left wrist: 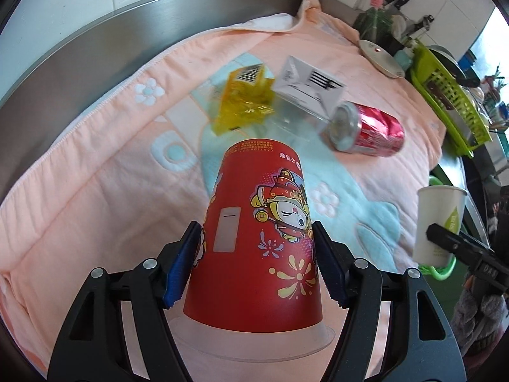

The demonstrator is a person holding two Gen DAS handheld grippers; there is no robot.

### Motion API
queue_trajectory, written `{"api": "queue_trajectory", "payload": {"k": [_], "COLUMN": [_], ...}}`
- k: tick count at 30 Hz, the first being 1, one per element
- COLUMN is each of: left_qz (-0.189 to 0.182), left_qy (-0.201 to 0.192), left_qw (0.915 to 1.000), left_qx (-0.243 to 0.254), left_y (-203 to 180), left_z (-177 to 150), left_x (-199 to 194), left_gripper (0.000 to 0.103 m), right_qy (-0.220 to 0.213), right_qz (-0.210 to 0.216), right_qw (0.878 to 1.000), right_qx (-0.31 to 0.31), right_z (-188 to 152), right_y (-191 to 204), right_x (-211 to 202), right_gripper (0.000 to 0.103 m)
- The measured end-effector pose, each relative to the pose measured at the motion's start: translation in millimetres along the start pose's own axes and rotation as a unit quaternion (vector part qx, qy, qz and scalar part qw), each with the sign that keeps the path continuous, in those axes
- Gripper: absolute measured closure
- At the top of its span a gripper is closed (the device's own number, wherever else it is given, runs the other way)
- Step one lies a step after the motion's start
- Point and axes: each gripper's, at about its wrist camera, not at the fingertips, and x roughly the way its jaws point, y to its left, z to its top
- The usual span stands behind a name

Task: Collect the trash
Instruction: 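Drop white cup into green basket with right tool while left tool drops red cup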

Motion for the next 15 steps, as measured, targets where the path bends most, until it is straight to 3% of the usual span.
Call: {"api": "queue_trajectory", "payload": {"k": [7, 15], "left_qz": [-0.025, -0.044], "left_qy": [-0.008, -0.009], "left_qw": [0.9995, 0.998], "left_qx": [0.017, 0.043], "left_y": [-34.6, -85.3], "left_z": [-17.3, -34.3], "left_x": [-14.0, -22.8], "left_gripper": [0.035, 0.035], "right_qy": [-0.02, -0.016], "right_qz": [-0.053, -0.154], "right_qw": [0.998, 0.987], "right_qx": [0.024, 0.048], "right_z": [-19.5, -21.5], "right_y": [-62.4, -150.3], "right_x": [-48.0, -68.3], "right_gripper": [0.039, 0.039]}}
